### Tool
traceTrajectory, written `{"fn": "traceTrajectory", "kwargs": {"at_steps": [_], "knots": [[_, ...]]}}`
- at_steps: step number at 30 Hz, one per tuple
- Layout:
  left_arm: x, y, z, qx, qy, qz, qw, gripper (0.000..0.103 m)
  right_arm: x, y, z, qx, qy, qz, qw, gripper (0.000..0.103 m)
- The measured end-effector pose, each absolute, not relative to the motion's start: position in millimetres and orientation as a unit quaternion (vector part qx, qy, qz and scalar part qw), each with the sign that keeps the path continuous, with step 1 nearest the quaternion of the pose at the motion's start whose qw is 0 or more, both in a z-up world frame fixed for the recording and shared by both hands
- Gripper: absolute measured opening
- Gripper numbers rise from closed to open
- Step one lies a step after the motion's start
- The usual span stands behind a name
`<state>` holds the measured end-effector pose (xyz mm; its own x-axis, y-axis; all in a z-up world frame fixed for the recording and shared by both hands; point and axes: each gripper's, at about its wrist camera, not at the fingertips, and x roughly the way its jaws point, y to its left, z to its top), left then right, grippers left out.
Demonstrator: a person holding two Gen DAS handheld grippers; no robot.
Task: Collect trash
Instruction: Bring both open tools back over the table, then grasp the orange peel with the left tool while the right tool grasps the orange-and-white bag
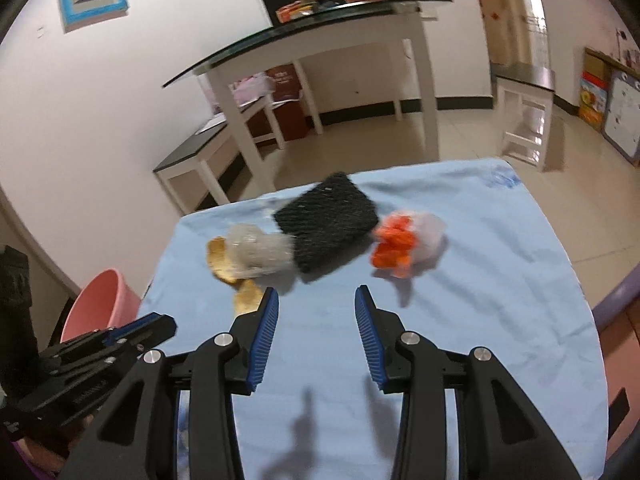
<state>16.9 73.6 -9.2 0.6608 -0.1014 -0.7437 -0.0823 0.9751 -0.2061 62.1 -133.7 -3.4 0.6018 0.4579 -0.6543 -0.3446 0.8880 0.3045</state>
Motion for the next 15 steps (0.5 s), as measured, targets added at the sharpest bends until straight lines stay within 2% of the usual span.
{"fn": "traceTrajectory", "kwargs": {"at_steps": [10,15], "knots": [[41.7,48.1,-51.0,-0.104,0.462,0.002,0.881,0.023,80.4,-151.4,-23.0,0.089,0.402,0.214,0.886,0.039],[41.1,42.9,-55.1,-0.089,0.459,0.003,0.884,0.024,88.3,-155.3,-29.8,0.096,0.409,0.213,0.882,0.039]]}}
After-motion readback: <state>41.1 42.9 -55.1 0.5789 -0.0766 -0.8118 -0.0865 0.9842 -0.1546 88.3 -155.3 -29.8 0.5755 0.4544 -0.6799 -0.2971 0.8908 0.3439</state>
